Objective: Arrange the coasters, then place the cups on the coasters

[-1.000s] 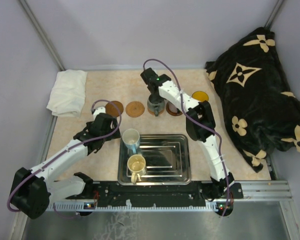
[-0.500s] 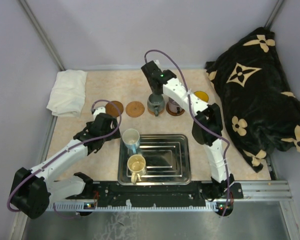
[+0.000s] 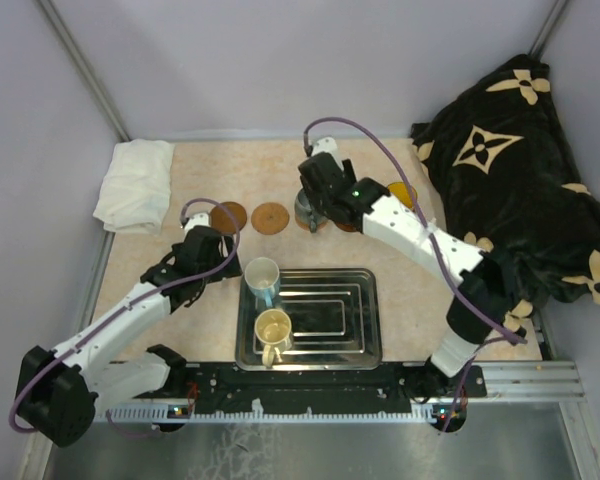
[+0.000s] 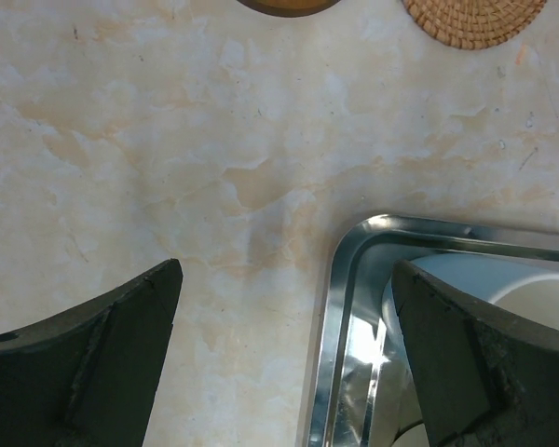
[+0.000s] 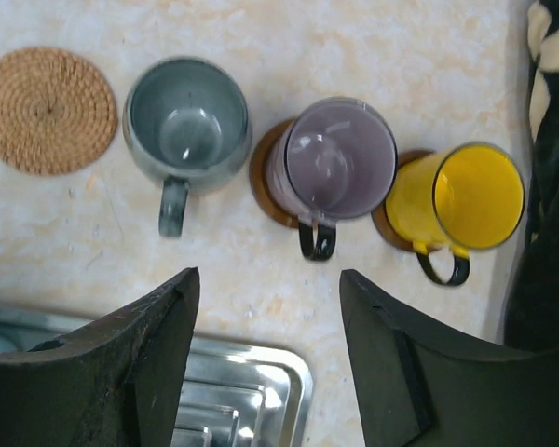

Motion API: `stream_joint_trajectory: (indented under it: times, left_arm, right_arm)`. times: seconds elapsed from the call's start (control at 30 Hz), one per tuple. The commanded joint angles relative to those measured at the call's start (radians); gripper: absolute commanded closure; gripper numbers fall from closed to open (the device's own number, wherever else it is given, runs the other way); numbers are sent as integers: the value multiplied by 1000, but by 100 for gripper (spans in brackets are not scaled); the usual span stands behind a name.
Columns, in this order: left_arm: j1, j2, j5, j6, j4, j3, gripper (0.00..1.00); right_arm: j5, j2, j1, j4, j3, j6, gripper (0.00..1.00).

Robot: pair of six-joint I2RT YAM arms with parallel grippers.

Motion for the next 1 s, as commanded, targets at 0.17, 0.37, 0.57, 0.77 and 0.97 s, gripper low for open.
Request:
stream_joint_trajectory:
  times: [0.17, 0.37, 0.57, 0.77, 0.97]
  left_arm:
    - [-1, -101, 125, 10, 15, 24, 0]
    - [-11, -119, 163, 8, 13, 19, 0]
    - [-79, -98, 147, -13, 22, 19, 0]
    - [-100, -53, 131, -26, 32, 28, 2]
    - [-109, -7, 134, -34, 36, 37, 4]
  right_arm:
    - [-30, -333, 37, 154, -370, 135, 47]
    - [-29, -406, 79, 134, -489, 193, 56]
    - [13, -449, 153, 121, -574, 254, 59]
    - [46, -466, 211, 89, -604, 306, 60]
    - [48, -482, 215, 81, -621, 328, 60]
